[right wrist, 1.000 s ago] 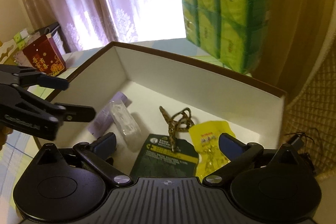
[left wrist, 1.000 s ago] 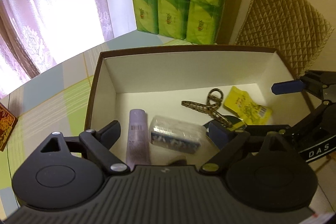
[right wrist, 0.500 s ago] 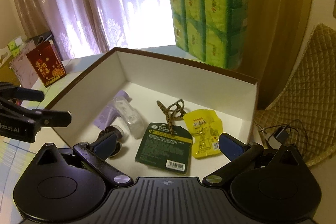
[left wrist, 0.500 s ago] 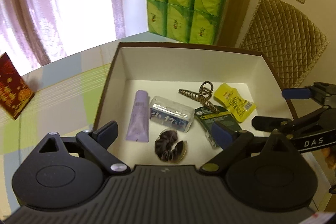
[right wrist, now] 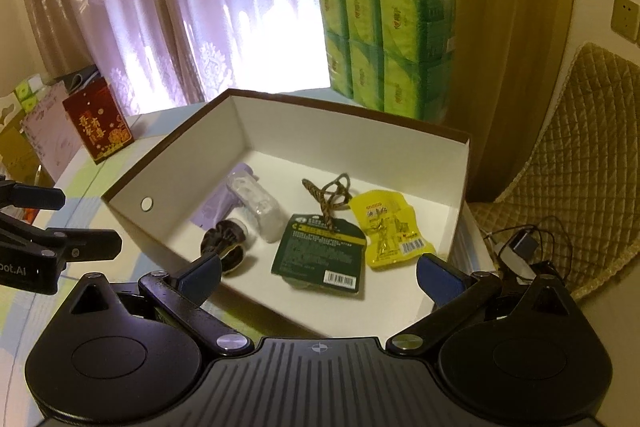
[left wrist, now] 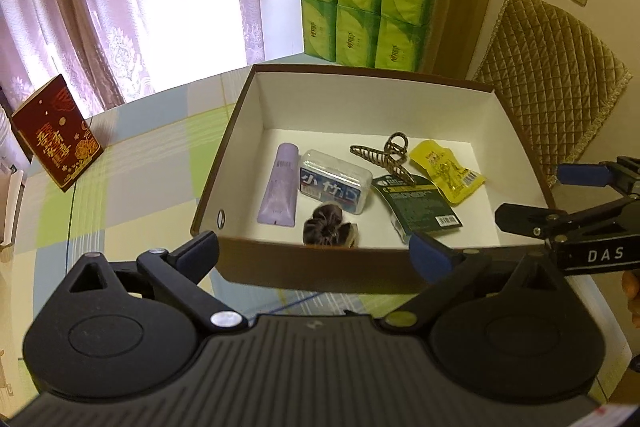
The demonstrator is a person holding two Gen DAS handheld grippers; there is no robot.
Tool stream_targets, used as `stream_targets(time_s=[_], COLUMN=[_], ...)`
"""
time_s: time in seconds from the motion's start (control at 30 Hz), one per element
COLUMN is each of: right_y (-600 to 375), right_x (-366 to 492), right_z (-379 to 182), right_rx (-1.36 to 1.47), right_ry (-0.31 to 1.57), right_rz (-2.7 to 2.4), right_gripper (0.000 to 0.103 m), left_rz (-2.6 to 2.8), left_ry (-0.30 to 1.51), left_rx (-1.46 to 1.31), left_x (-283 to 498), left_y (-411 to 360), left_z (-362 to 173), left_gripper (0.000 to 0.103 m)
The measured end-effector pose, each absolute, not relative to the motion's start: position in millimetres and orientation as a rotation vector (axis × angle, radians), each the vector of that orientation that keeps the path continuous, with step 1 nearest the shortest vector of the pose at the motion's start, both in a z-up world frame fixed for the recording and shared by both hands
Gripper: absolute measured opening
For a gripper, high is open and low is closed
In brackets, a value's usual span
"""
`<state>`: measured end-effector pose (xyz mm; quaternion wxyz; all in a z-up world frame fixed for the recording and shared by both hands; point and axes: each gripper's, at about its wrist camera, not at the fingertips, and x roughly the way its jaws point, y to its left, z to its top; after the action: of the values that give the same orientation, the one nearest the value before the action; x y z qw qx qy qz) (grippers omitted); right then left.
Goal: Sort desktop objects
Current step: 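Withdraw both tools from the box toward the remaining table items, then grasp the cotton swab bag with left tool while right tool grasps the black cable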
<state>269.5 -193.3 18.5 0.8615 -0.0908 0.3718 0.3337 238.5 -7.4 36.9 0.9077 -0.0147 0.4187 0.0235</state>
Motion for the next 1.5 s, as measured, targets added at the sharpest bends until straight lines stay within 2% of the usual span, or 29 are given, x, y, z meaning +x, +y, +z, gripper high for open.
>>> stream_targets(time_s=[0.43, 0.83, 1.5], right_y=[-202.2, -207.4, -203.2], right_x=[227.9, 199.5, 175.7], right_z=[19.9, 9.1, -7.3], right_rx=[-0.207, -0.203, -0.223], right_ry=[0.779, 0.806, 0.861], right_rz=[0.727, 0.755, 0.767], right_gripper=[0.101, 0.101, 0.101], left_rz=[0.080, 0.173, 0.150], left_ry=[0.862, 0.866, 0.941], left_rx=[-0.042, -0.042, -0.014], left_x=[191.8, 152.6, 123.3], left_y=[-13.8, 12.4, 1.4], left_z=[37.4, 32.0, 9.1], left_gripper=[0.100, 0.100, 0.100])
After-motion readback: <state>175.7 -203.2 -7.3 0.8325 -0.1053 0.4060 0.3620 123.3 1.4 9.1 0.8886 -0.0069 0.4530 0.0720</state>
